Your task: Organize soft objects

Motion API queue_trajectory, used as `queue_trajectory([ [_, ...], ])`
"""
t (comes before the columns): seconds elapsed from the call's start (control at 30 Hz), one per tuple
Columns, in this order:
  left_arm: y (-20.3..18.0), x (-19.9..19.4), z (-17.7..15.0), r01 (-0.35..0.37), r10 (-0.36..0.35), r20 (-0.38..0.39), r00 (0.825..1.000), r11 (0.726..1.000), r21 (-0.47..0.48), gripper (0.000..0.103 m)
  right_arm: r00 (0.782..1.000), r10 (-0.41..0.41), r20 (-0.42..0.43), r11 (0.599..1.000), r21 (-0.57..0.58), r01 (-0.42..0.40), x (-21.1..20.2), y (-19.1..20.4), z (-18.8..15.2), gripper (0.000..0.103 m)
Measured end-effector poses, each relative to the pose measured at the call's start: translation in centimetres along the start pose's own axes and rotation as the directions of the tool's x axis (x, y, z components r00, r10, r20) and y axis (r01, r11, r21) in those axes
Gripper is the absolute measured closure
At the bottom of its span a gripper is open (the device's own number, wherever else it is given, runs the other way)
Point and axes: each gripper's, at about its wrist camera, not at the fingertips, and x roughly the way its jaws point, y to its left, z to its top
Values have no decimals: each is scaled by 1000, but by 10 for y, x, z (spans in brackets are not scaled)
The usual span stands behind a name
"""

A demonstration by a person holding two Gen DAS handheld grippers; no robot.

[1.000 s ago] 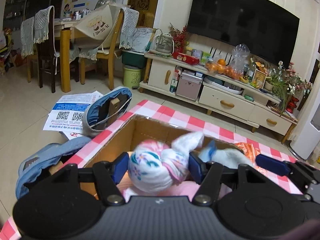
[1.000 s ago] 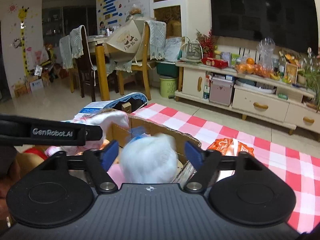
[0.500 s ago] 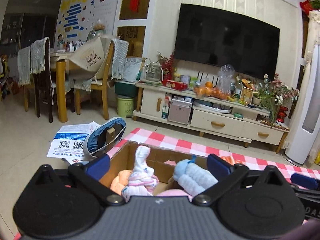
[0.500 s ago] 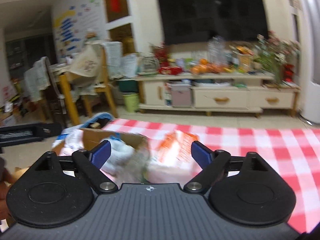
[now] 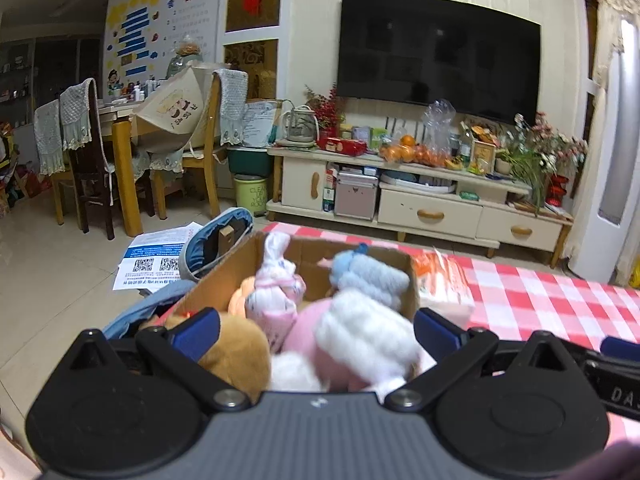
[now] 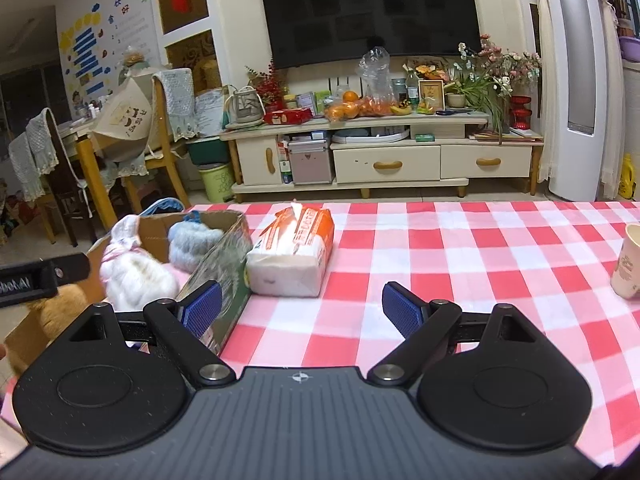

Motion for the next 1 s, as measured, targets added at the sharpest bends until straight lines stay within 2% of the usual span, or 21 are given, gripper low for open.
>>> queue_trajectory([
  [0.3,-8,-30,-18,23,-22,-2,1000,998,56,1,1000,21,18,1000,18,-22,-30,-1,-13,0],
  [0.6,-14,-47,-32,35,-36,0,999,996,78,1,999,21,30,1000,-17,-20,-46,8,-26,0],
  [1.0,-10,-60,-43,-2,1,19,1000,996,84,1,999,7,46,999,-55,-4,-56,21,-39,0],
])
